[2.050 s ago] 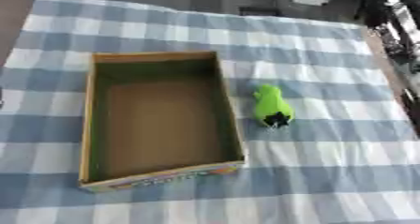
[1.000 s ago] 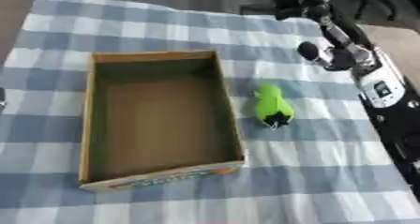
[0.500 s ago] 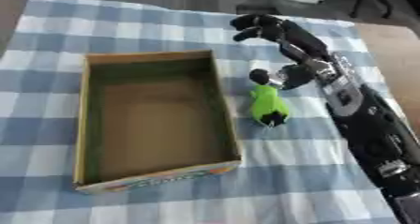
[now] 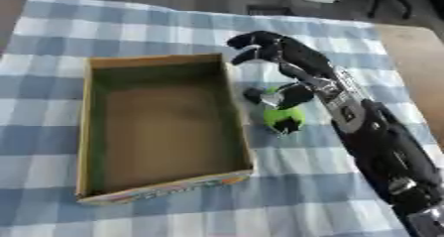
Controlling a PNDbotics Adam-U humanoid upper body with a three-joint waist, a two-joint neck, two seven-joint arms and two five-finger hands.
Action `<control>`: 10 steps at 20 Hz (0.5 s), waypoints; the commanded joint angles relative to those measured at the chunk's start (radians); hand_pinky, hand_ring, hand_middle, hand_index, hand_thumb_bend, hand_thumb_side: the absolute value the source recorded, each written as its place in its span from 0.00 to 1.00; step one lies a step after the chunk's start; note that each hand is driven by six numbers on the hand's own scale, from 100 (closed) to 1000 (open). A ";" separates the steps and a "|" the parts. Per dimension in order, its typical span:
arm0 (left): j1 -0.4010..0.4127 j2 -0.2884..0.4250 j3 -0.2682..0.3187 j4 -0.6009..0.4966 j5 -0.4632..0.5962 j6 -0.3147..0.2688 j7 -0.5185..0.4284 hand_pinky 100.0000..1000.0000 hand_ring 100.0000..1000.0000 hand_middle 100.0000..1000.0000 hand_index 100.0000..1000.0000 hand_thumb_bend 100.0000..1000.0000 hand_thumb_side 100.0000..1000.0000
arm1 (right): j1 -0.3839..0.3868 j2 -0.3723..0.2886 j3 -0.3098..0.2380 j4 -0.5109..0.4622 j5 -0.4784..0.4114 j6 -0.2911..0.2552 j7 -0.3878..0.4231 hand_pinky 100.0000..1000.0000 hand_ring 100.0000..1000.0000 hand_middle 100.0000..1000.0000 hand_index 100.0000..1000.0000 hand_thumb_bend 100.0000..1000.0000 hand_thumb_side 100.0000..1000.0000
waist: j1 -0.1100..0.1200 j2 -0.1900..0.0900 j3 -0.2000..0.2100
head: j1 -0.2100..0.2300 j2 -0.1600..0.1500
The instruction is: Pick up objects on the table and place them in the box.
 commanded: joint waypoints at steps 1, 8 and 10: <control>-0.017 0.012 -0.002 -0.011 0.011 -0.001 -0.005 0.36 0.72 0.80 0.88 0.29 0.94 | 0.007 -0.057 0.013 -0.028 -0.005 -0.011 -0.027 0.86 0.79 0.86 0.76 0.32 0.78 | 0.005 -0.020 0.003 | -0.004 -0.001; -0.012 0.014 -0.010 -0.011 0.023 0.005 -0.022 0.35 0.72 0.80 0.88 0.29 0.94 | 0.058 -0.134 0.058 -0.083 -0.046 -0.037 -0.024 0.85 0.79 0.86 0.76 0.33 0.77 | -0.001 -0.029 0.001 | 0.024 -0.001; -0.013 0.014 -0.010 -0.011 0.025 0.006 -0.024 0.35 0.72 0.80 0.88 0.29 0.94 | 0.064 -0.138 0.064 -0.083 -0.046 -0.039 -0.015 0.85 0.79 0.86 0.77 0.31 0.79 | 0.000 -0.030 0.002 | 0.022 -0.001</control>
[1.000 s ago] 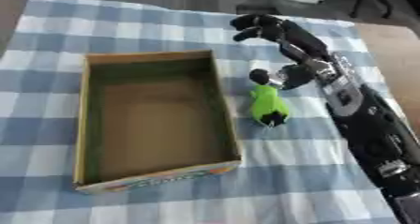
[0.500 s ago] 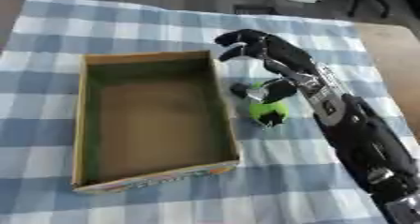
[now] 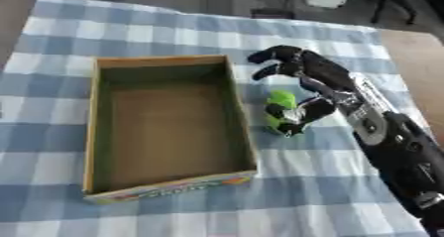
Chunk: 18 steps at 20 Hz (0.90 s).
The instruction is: Pick up objects on the table and place them in the box.
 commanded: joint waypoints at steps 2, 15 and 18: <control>-0.011 0.013 0.003 -0.011 0.008 0.000 -0.006 0.35 0.72 0.80 0.88 0.29 0.94 | 0.003 -0.035 0.002 -0.017 -0.004 -0.003 0.012 0.85 0.79 0.87 0.79 0.31 0.78 | 0.008 -0.019 0.000 | 0.003 -0.001; -0.006 0.006 -0.003 -0.011 0.008 -0.002 -0.021 0.31 0.72 0.80 0.88 0.29 0.94 | -0.048 0.064 -0.066 0.154 0.111 -0.013 0.015 0.87 0.80 0.88 0.85 0.30 0.84 | 0.014 -0.015 -0.002 | -0.021 -0.001; -0.005 0.005 -0.003 -0.011 0.008 -0.001 -0.022 0.31 0.72 0.80 0.88 0.29 0.94 | -0.060 0.089 -0.088 0.213 0.186 -0.010 -0.008 0.87 0.80 0.88 0.86 0.30 0.84 | 0.014 -0.013 -0.001 | -0.023 -0.001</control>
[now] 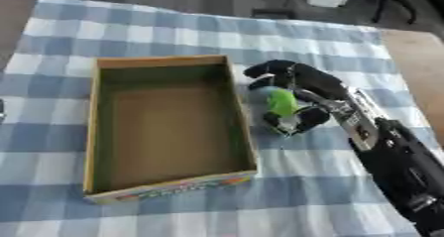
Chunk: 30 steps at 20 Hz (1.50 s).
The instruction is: Pick up objects on the table and place them in the box.
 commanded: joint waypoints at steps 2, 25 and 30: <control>-0.009 0.005 0.003 -0.011 0.003 -0.002 -0.004 0.31 0.72 0.80 0.88 0.29 0.94 | -0.025 0.015 -0.035 0.058 0.096 0.001 -0.042 0.87 0.80 0.88 0.86 0.29 0.84 | 0.009 -0.012 -0.001 | -0.015 -0.001; -0.007 0.010 0.006 -0.011 0.005 -0.002 -0.003 0.32 0.72 0.80 0.88 0.29 0.94 | 0.073 -0.018 -0.100 0.238 -0.183 0.026 -0.019 0.03 0.45 0.69 0.87 0.00 0.17 | 0.007 -0.016 -0.003 | 0.011 -0.001; -0.007 0.009 0.005 -0.011 0.003 -0.002 -0.004 0.31 0.72 0.80 0.88 0.29 0.94 | 0.081 -0.001 -0.116 0.247 -0.451 0.003 -0.068 0.00 0.32 0.51 0.73 0.00 0.22 | 0.008 -0.015 -0.003 | 0.010 -0.001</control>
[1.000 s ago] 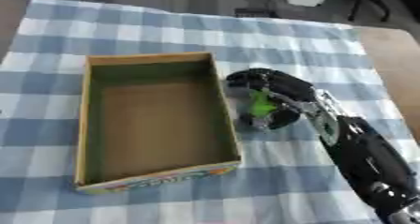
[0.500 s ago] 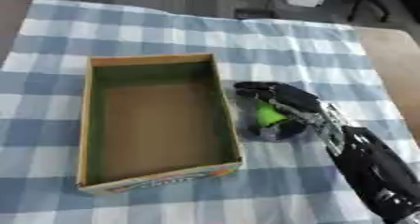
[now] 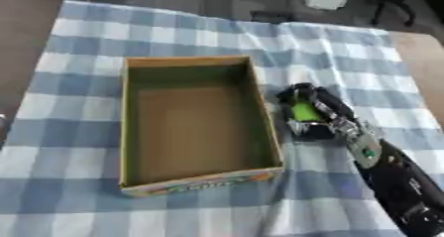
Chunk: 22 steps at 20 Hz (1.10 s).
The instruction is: Pick up objects on the table and place them in the box.
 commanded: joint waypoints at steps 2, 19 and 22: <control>-0.008 0.009 0.005 -0.011 0.003 0.000 -0.001 0.31 0.72 0.80 0.88 0.29 0.94 | 0.007 -0.001 -0.006 0.021 -0.223 0.018 0.003 0.00 0.32 0.53 0.76 0.00 0.22 | 0.010 -0.009 -0.001 | 0.004 -0.001; -0.009 0.011 0.004 -0.011 0.006 0.000 -0.004 0.31 0.73 0.80 0.88 0.28 0.94 | -0.009 -0.045 0.000 -0.166 -0.809 0.181 0.390 0.00 0.34 0.55 0.78 0.00 0.20 | 0.009 -0.011 0.000 | 0.011 -0.001; -0.008 0.011 0.004 -0.011 0.006 0.000 -0.005 0.31 0.73 0.80 0.88 0.28 0.94 | -0.021 -0.056 -0.004 -0.206 -0.858 0.193 0.407 0.00 0.34 0.54 0.76 0.00 0.19 | 0.009 -0.011 0.000 | 0.012 -0.001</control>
